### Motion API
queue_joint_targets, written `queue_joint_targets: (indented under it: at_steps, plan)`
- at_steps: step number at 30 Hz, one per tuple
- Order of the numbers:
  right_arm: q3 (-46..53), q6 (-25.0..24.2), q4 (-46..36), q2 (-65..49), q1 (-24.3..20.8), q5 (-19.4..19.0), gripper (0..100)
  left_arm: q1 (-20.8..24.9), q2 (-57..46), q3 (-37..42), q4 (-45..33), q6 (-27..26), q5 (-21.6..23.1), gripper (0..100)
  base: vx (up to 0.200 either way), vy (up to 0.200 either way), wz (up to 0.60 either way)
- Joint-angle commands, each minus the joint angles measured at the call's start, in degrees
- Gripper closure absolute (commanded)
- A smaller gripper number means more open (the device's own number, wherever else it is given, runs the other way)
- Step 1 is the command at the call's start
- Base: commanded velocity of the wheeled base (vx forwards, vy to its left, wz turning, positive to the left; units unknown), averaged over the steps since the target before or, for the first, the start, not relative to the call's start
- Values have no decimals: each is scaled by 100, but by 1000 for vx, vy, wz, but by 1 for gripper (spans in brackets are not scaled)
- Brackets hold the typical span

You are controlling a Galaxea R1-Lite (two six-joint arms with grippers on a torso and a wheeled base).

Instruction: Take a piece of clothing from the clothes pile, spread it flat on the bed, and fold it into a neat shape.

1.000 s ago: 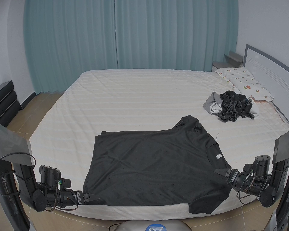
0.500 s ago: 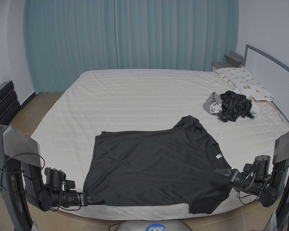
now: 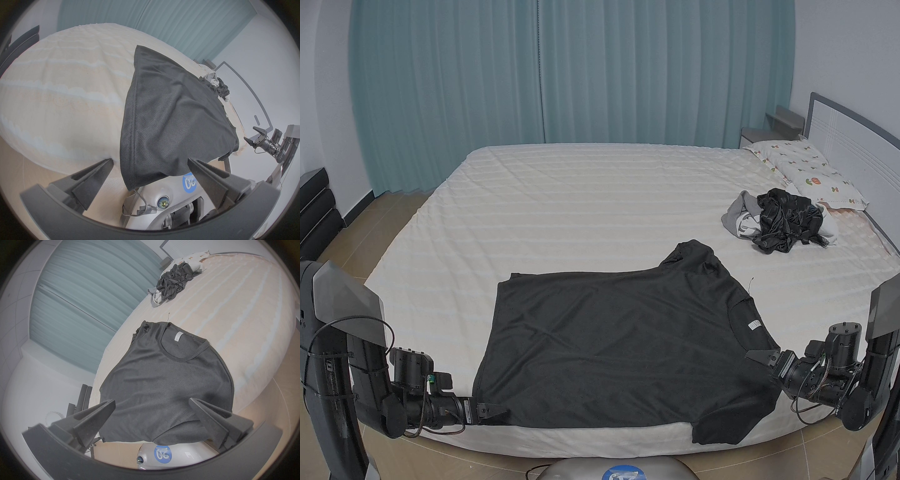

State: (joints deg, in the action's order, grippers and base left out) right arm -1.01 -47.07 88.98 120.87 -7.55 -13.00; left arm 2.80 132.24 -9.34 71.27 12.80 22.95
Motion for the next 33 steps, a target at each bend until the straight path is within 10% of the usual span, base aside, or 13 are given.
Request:
queue_joint_targets:
  at_steps: [1, 27, 28, 33]
  plan:
    - [92, -4, 49, -2, -10, -1, 0, 124, 3, 108, 1, -14, -19, 0, 0, 0, 0]
    - [92, -13, 49, 7, -36, -1, 0, 432, 188, -95, -7, -146, -476, 0, 0, 0, 0]
    - [92, -13, 49, 7, -36, -1, 0, 432, 188, -95, -7, -146, -476, 100, 0, 0, 0]
    - [92, -13, 49, 7, -36, -1, 0, 370, 153, 55, 1, -137, -555, 100, 0, 0, 0]
